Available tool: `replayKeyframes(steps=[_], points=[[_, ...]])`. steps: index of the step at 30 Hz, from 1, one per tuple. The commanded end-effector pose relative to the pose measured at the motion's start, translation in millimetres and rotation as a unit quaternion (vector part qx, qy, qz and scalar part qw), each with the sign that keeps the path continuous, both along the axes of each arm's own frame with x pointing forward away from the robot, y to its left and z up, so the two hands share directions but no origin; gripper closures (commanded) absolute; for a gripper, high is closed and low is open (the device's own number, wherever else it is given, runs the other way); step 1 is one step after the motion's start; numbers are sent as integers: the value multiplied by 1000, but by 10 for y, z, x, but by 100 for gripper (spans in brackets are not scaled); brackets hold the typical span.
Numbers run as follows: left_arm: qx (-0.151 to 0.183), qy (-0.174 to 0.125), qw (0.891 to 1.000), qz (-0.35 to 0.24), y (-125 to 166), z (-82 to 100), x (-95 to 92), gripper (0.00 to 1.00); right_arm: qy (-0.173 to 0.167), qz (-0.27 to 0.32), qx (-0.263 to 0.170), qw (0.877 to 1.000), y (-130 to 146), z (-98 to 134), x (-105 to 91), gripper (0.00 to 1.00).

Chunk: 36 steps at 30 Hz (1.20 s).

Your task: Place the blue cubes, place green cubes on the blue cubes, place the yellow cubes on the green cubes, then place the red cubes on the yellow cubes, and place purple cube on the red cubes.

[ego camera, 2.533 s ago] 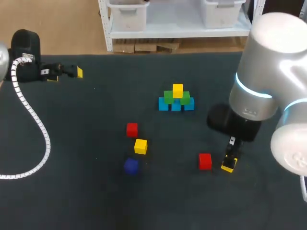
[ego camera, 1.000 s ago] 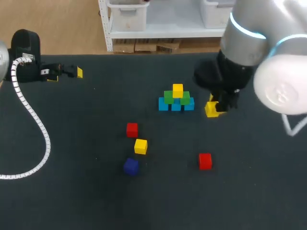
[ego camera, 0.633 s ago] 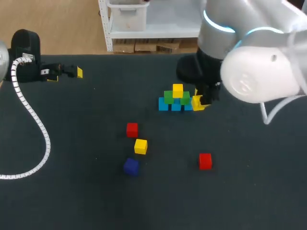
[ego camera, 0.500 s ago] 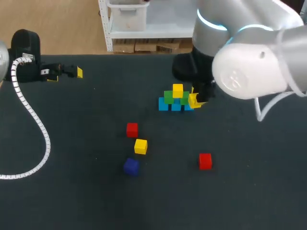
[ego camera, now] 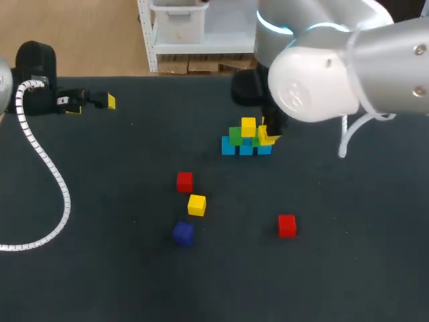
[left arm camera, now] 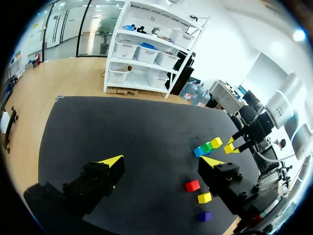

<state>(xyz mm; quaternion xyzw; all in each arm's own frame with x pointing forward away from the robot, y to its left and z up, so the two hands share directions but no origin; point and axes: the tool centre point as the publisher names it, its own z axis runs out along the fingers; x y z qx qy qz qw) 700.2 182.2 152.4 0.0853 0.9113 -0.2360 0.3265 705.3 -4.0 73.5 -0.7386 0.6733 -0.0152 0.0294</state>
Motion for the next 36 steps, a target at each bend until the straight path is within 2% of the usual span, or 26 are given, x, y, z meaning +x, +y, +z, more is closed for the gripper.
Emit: replayKeyframes(steps=[1,11,36], points=[[-5,-3,1000,-3,22,-14,-4,0,13,-5,-10,1000,61,-35,108,100],[-5,-3,1000,-3,22,-14,-4,0,14,-22,-18,999,21,-32,235,100],[-5,-3,1000,-3,22,-14,-4,0,24,-59,-17,998,44,-76,364,100]])
